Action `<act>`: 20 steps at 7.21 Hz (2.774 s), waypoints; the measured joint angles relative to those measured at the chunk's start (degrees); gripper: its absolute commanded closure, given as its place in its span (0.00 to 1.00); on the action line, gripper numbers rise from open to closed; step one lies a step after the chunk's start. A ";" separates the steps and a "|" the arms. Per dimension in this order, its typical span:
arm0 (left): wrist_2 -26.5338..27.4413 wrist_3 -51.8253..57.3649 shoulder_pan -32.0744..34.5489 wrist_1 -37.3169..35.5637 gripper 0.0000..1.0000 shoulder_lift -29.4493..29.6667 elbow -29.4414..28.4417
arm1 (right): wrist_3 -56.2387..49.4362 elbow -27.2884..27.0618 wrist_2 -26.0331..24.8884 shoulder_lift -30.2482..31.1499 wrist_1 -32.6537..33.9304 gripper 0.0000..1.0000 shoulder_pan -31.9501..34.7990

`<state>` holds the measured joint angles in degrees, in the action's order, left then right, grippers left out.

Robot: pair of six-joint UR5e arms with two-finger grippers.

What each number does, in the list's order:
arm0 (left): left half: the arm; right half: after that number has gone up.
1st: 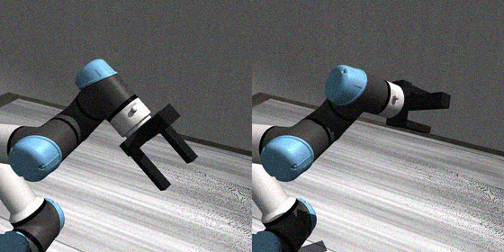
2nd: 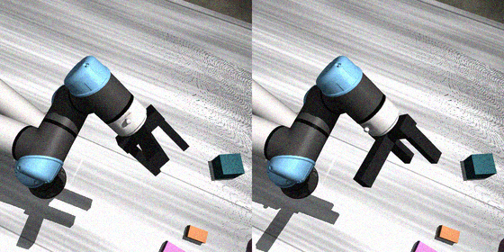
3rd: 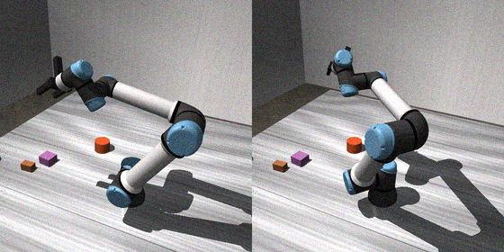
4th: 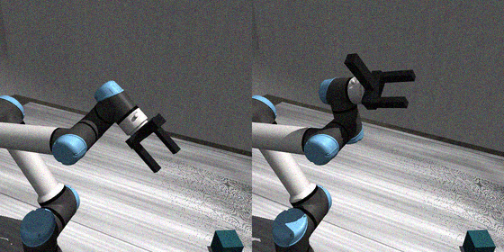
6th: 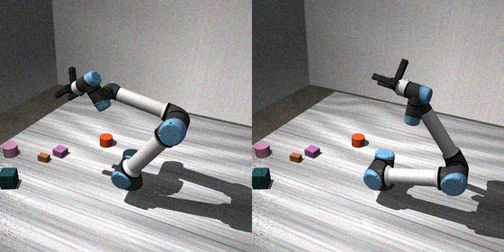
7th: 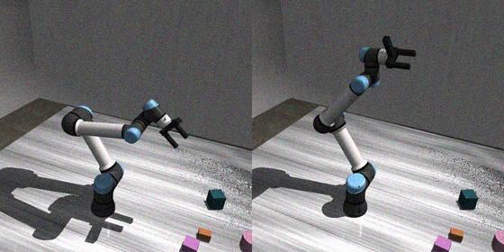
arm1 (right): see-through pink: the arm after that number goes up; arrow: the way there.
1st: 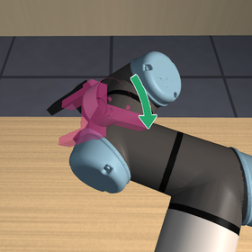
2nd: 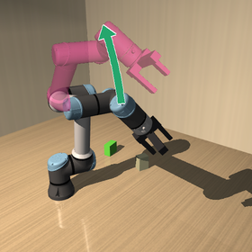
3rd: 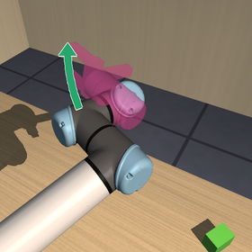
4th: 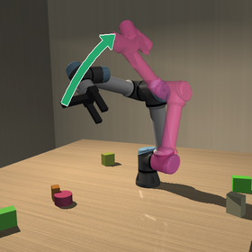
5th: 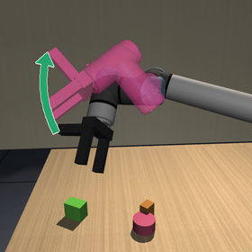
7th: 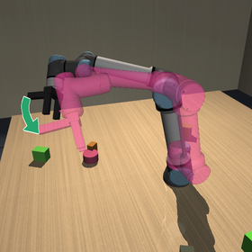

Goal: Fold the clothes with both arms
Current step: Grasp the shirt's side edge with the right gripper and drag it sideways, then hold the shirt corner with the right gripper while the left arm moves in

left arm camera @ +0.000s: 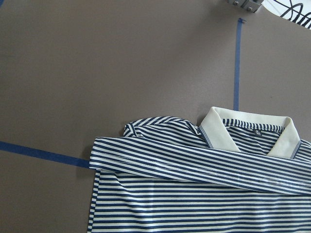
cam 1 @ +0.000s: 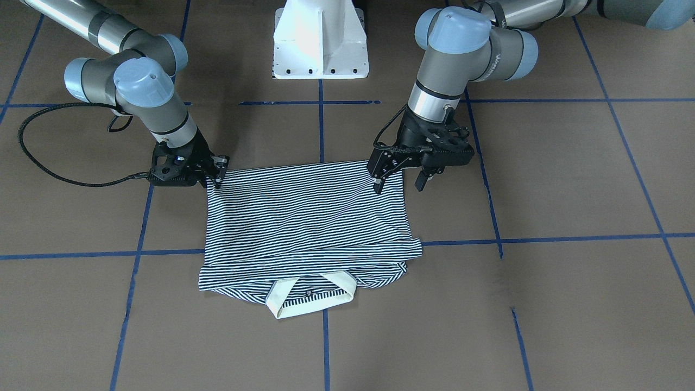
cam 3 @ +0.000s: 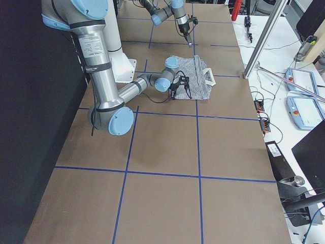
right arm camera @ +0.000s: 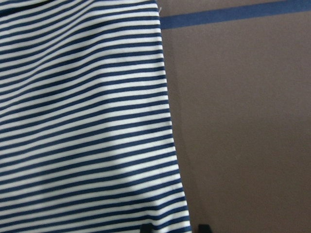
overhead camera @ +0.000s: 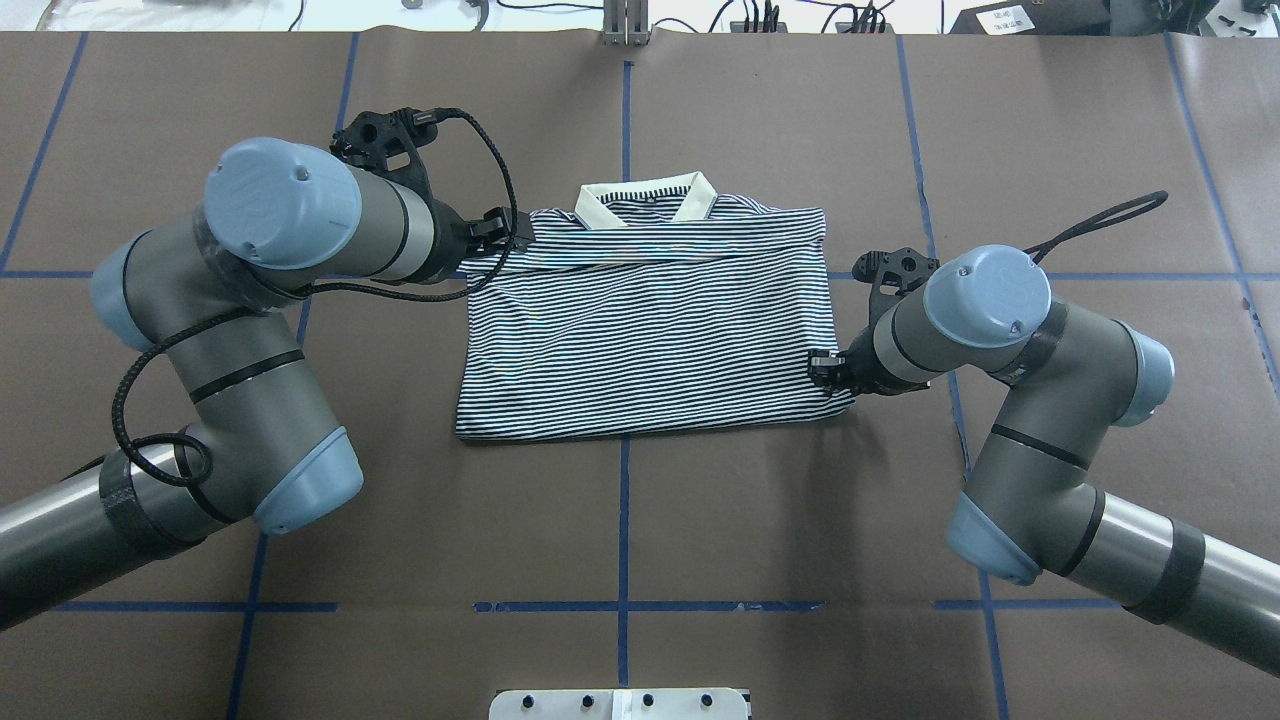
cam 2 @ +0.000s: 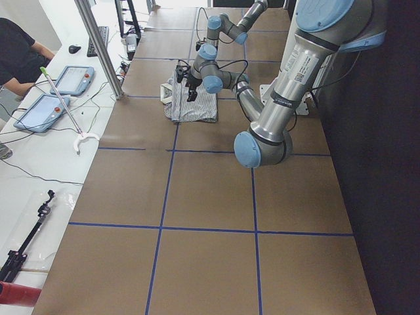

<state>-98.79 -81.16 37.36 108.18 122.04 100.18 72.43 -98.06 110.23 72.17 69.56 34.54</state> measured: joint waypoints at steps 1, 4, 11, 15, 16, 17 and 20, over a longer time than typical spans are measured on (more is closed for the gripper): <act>0.01 0.02 0.00 0.03 0.00 -0.03 -0.16 | -0.03 -0.35 0.45 0.05 0.06 1.00 0.01; 0.07 0.03 -0.08 0.09 0.00 -0.05 -0.24 | -0.01 -5.80 0.93 5.95 0.22 1.00 -1.53; -0.01 -0.15 -1.68 -0.11 0.00 0.16 1.43 | 11.14 -26.68 4.32 25.70 -0.38 0.00 -22.54; 0.35 -16.52 -9.41 -9.05 0.00 0.93 2.46 | 11.95 -28.84 3.90 19.30 -0.55 0.00 -14.92; 0.48 -20.05 -11.01 -13.00 0.00 1.91 2.92 | 11.95 -28.97 3.95 16.93 -0.70 0.00 -11.41; 0.76 -22.73 -12.35 -15.36 0.00 2.70 2.82 | 11.94 -29.03 3.93 14.96 -0.83 0.00 -8.54; 4.44 -27.76 -16.73 -16.32 0.00 4.32 -0.54 | 11.94 -28.89 3.78 13.34 -0.91 0.00 -5.05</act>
<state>-94.35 -108.91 20.63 91.87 126.37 99.64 84.37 -126.94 114.01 85.51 68.65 29.49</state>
